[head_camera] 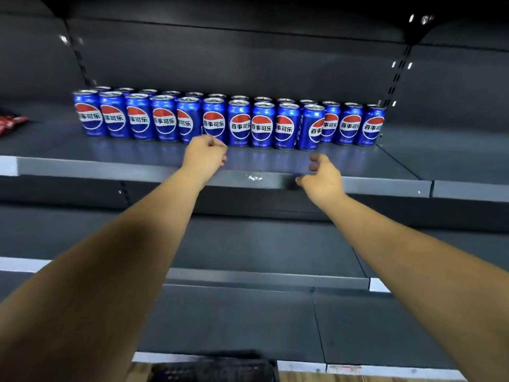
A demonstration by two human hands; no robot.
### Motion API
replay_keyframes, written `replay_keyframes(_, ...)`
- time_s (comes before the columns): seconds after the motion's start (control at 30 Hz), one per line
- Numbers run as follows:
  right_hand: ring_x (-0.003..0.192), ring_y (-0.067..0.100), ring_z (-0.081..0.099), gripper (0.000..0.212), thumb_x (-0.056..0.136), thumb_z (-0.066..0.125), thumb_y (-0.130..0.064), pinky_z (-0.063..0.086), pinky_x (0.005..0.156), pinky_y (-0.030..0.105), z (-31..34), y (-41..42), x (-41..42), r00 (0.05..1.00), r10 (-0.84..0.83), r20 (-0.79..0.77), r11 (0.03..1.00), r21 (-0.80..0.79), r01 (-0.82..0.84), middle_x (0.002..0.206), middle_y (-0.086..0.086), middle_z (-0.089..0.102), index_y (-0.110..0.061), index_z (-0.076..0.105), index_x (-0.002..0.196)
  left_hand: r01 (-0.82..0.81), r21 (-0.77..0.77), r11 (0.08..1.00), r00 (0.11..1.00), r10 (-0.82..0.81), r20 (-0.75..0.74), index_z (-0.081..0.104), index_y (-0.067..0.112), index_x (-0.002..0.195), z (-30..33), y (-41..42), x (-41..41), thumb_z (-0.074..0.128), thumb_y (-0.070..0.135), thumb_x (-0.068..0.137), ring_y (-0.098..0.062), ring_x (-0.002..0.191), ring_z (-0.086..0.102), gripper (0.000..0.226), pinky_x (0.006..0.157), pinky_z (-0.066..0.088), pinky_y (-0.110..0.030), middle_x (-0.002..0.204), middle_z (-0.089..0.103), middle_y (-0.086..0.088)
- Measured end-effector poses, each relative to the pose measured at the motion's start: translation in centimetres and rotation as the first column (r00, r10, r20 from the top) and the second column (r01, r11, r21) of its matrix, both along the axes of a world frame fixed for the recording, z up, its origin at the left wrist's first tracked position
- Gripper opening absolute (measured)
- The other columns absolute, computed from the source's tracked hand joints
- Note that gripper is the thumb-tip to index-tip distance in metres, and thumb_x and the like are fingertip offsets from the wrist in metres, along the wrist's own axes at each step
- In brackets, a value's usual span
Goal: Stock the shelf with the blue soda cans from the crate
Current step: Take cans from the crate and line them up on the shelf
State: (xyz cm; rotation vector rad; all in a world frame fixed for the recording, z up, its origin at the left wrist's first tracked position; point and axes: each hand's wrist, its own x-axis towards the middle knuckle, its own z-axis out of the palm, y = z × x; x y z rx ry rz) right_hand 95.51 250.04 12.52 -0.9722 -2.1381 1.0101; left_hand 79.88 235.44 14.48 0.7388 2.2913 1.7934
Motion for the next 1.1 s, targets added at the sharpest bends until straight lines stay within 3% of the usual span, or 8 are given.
replay_keyframes(0.1,0.11,0.026,0.054,0.059,0.087,0.059,-0.002,0.044,0.083,0.025,-0.6,-2.9,1.2,1.0,-0.004,0.008,1.0,-0.012,0.004,0.138,0.012,0.045,-0.009,0.036,0.141,0.03,-0.067,0.997,0.998,-0.034,-0.055,0.054,0.021,0.068,-0.9,-2.7,1.0,0.046,0.005,0.088,-0.015,0.066,0.055,0.027,0.056,0.04,-0.021,0.068,0.059,0.001)
replay_keyframes(0.2,0.075,0.014,0.054,0.057,0.087,0.058,-0.001,0.042,0.06,0.02,-1.6,-5.6,2.3,0.999,-0.001,0.034,0.999,-0.033,0.002,0.136,0.011,0.047,-0.008,0.036,0.14,0.055,-0.102,0.993,0.995,-0.064,-0.079,0.056,0.022,0.068,-2.2,-4.9,2.1,0.046,0.005,0.088,-0.017,0.074,0.058,0.028,0.063,0.041,-0.023,0.07,0.061,0.002)
replay_keyframes(0.23,0.073,0.012,0.052,0.058,0.087,0.058,-0.001,0.041,0.059,0.02,-2.0,-6.4,2.6,0.999,-0.006,0.037,0.998,-0.06,0.008,0.136,0.011,0.048,-0.008,0.037,0.14,0.064,-0.115,0.991,0.994,-0.074,-0.078,0.056,0.023,0.069,-2.8,-5.5,2.5,0.046,0.005,0.089,-0.018,0.076,0.058,0.029,0.061,0.042,-0.024,0.071,0.061,0.002)
replay_keyframes(0.33,0.089,0.014,0.048,0.059,0.086,0.061,-0.003,0.038,0.074,0.021,-3.6,-8.2,3.2,0.999,0.002,0.044,0.988,-0.154,0.005,0.136,0.012,0.048,-0.008,0.037,0.14,0.072,-0.153,0.986,0.994,-0.084,-0.074,0.057,0.023,0.069,-4.9,-7.1,3.5,0.046,0.004,0.089,-0.017,0.077,0.059,0.03,0.062,0.043,-0.025,0.07,0.062,0.003)
replay_keyframes(0.5,0.088,0.02,0.055,0.057,0.089,0.056,0.0,0.04,0.074,0.023,-5.9,-9.8,4.4,0.995,0.05,0.091,0.971,-0.239,-0.027,0.135,0.013,0.048,-0.009,0.036,0.141,0.07,-0.242,0.968,0.995,-0.085,-0.052,0.059,0.022,0.071,-8.1,-8.9,4.7,0.046,0.005,0.091,-0.023,0.081,0.063,0.029,0.083,0.053,-0.037,0.072,0.063,0.001)
replay_keyframes(0.7,0.076,0.014,0.048,0.054,0.088,0.052,0.001,0.042,0.07,0.025,-8.3,-9.0,6.1,0.987,0.065,0.149,0.973,-0.228,-0.029,0.125,0.011,0.053,-0.01,0.039,0.139,0.035,-0.369,0.929,0.999,-0.045,-0.019,0.061,0.015,0.078,-11.2,-9.5,7.4,0.045,0.006,0.091,-0.027,0.091,0.064,0.023,0.081,0.05,-0.032,0.078,0.064,-0.003)
replay_keyframes(0.97,0.112,0.021,0.053,0.055,0.088,0.058,-0.003,0.039,0.085,0.022,-10.3,-8.8,7.6,0.976,0.124,0.177,0.946,-0.317,-0.063,0.137,0.01,0.048,-0.012,0.04,0.139,0.006,-0.491,0.871,1.0,0.001,0.013,0.063,0.014,0.081,-15.6,-10.2,10.1,0.042,0.005,0.088,-0.03,0.089,0.064,0.024,0.075,0.049,-0.031,0.09,0.068,-0.012)
replay_keyframes(1.1,0.104,0.017,0.053,0.055,0.087,0.06,-0.004,0.038,0.082,0.022,-10.8,-9.2,7.1,0.974,0.137,0.182,0.937,-0.343,-0.068,0.133,0.008,0.051,-0.013,0.042,0.138,0.025,-0.55,0.835,0.999,-0.037,-0.011,0.065,0.013,0.083,-17.2,-11.3,9.7,0.044,0.003,0.086,-0.028,0.09,0.062,0.023,0.074,0.043,-0.025,0.095,0.07,-0.011)
